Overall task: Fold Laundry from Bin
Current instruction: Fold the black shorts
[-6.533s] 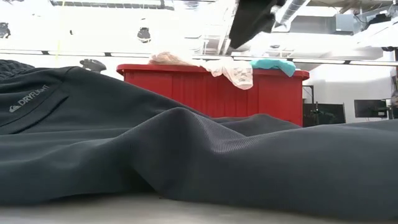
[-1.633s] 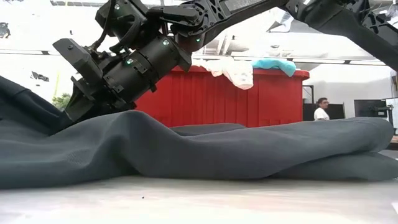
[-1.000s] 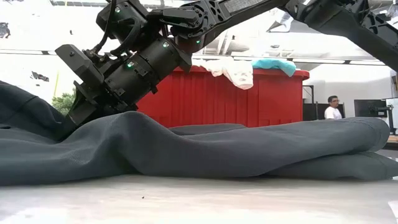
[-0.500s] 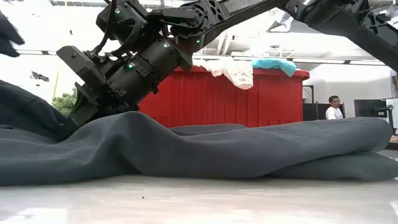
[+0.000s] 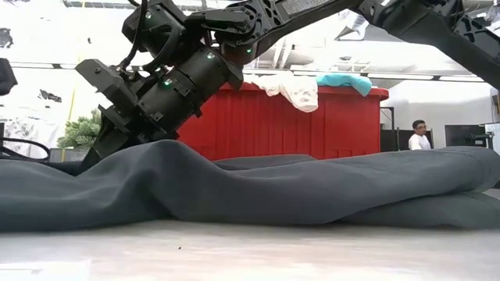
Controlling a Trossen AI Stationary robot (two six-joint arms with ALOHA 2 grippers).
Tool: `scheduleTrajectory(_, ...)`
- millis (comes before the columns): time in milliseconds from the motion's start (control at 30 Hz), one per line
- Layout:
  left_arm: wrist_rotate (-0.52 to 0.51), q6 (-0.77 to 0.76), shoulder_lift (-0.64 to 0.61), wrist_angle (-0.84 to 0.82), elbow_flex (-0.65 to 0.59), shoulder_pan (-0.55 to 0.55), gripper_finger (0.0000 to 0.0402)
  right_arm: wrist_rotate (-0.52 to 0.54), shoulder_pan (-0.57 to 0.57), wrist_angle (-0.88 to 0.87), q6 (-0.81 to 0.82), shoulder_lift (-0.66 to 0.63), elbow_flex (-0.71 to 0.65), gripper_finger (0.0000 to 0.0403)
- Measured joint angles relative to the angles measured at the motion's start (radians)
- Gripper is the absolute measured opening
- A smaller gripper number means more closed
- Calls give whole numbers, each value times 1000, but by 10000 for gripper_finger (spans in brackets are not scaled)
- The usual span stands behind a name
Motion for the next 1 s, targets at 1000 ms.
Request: scheduleTrajectory(1000, 2, 130, 2, 677, -25, 278, 0, 289, 334, -881, -17, -281, 1, 107)
